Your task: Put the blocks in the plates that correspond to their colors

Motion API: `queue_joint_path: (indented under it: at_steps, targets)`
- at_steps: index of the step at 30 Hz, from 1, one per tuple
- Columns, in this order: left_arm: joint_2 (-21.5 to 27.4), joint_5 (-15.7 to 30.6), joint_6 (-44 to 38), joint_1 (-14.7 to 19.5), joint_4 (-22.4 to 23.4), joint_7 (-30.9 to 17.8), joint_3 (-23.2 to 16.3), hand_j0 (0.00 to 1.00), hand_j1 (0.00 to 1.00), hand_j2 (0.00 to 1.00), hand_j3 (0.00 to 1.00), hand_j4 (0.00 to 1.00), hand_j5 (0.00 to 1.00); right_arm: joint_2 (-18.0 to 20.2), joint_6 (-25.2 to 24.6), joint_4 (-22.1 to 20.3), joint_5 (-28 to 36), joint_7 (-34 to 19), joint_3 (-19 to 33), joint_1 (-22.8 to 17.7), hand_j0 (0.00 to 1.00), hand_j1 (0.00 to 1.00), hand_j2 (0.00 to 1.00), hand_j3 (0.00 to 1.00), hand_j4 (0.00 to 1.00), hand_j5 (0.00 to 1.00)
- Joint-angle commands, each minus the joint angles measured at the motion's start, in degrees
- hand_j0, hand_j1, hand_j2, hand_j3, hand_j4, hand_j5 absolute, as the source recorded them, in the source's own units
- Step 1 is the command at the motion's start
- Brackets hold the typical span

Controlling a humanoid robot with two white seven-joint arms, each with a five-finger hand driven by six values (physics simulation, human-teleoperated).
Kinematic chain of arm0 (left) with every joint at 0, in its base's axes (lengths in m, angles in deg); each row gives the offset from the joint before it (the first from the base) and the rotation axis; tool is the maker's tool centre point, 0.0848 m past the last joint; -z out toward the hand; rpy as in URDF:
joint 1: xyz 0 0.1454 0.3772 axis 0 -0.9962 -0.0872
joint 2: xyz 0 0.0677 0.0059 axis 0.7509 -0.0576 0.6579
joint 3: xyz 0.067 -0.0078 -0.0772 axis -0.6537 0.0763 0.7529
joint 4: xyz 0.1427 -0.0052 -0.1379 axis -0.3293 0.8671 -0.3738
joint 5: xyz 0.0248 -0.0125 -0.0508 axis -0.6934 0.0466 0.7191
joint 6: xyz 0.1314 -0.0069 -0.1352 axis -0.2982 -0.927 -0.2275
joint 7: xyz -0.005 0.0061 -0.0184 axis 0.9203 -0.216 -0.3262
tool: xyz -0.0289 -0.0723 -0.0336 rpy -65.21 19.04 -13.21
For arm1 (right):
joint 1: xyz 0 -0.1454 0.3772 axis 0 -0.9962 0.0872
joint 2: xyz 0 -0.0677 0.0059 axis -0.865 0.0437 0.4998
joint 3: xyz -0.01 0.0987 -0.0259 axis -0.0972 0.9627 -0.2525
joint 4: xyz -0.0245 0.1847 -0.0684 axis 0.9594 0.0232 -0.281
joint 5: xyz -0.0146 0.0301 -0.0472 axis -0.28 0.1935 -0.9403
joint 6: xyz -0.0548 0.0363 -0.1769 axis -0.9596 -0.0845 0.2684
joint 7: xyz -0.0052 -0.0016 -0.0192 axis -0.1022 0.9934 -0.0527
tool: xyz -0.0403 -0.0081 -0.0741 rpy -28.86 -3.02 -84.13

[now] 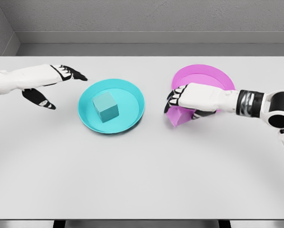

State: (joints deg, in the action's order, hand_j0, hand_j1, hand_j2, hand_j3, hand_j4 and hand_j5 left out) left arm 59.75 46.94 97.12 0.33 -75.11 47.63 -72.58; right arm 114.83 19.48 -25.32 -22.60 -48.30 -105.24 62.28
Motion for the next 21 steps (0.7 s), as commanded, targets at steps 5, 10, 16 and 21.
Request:
queue_joint_path:
  at_steps: [5, 10, 16, 21]
  targets:
    - [0.6, 0.8, -0.1, -0.1, 0.2, 0.0, 0.1, 1.00, 1.00, 1.00, 1.00, 1.00, 1.00, 0.3, -0.2, 3.0, 5.4, 0.0, 3.0, 0.0, 0.68, 0.68, 0.68, 0.68, 0.68, 0.68]
    - [0.6, 0.7, -0.1, -0.6, 0.5, 0.0, 0.1, 1.00, 1.00, 1.00, 1.00, 1.00, 1.00, 0.4, -0.2, 5.8, 13.5, 0.0, 5.8, 0.0, 0.68, 0.68, 0.68, 0.68, 0.68, 0.68]
    - [0.5, 0.7, -0.1, -0.8, 0.5, -0.1, 0.1, 1.00, 1.00, 1.00, 1.00, 1.00, 1.00, 0.3, -0.2, 14.8, 16.6, 0.0, 12.4, -0.1, 0.68, 0.68, 0.68, 0.68, 0.68, 0.68]
    - [0.4, 0.7, -0.1, -0.9, 0.5, 0.0, 0.1, 1.00, 1.00, 1.00, 1.00, 1.00, 1.00, 0.2, -0.2, 18.5, 16.6, 0.0, 15.5, -0.4, 0.97, 0.97, 0.97, 0.97, 0.97, 0.97]
